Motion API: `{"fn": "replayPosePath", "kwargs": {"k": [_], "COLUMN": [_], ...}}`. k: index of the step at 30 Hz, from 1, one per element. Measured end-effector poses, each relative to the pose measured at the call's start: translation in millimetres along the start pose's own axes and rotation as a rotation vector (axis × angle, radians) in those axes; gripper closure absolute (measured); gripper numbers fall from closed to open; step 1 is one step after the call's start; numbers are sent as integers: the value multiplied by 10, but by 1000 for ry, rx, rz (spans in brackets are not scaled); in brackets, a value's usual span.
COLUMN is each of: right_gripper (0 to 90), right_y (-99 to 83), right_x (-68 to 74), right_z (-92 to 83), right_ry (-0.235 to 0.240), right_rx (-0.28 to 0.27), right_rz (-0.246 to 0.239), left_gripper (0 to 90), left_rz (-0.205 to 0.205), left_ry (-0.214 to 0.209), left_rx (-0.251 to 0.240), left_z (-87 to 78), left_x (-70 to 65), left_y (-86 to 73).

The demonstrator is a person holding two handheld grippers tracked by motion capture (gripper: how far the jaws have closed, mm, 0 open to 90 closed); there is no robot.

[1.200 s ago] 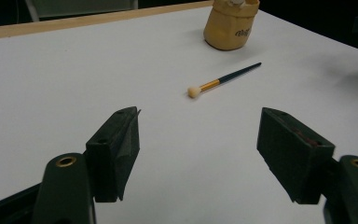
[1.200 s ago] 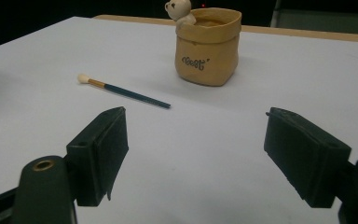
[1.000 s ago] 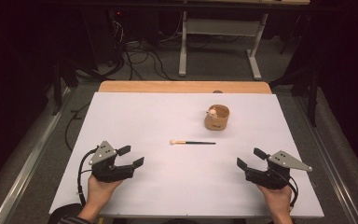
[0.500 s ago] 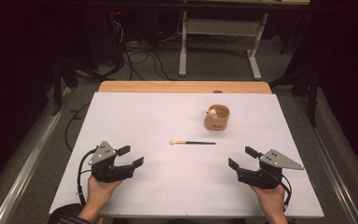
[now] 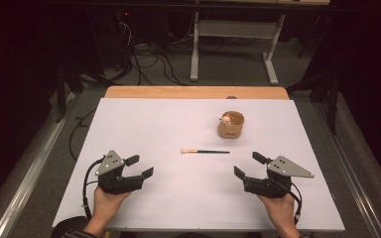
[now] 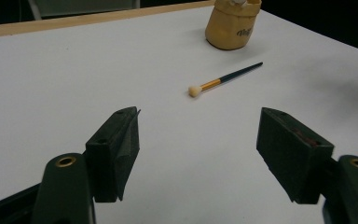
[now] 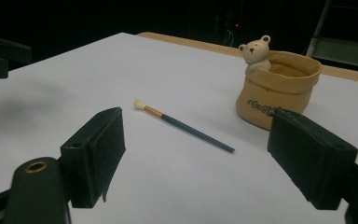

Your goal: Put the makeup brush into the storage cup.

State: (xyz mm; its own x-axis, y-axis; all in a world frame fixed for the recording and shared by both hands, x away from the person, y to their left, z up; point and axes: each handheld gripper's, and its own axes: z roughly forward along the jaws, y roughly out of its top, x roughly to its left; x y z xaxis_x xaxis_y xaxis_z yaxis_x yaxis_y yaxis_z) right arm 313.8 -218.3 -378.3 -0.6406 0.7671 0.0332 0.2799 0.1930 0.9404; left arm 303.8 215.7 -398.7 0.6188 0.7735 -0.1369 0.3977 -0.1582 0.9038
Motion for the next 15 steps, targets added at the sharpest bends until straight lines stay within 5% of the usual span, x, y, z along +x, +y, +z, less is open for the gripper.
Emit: {"fn": "replayPosePath", "kwargs": {"k": [5, 15], "right_gripper": [194, 188], "right_y": [29, 150], "right_x": [26, 116], "right_z": [45, 203], "right_ry": [20, 40], "right_rx": [-7, -5], "right_rz": [27, 1], "left_gripper": [303, 303], "left_rz": [4, 5], "left_ry": [-5, -6], "left_rx": [-1, 2], "left_z": [-3, 0], "left_x": [-14, -15], "left_y": [-2, -3]}}
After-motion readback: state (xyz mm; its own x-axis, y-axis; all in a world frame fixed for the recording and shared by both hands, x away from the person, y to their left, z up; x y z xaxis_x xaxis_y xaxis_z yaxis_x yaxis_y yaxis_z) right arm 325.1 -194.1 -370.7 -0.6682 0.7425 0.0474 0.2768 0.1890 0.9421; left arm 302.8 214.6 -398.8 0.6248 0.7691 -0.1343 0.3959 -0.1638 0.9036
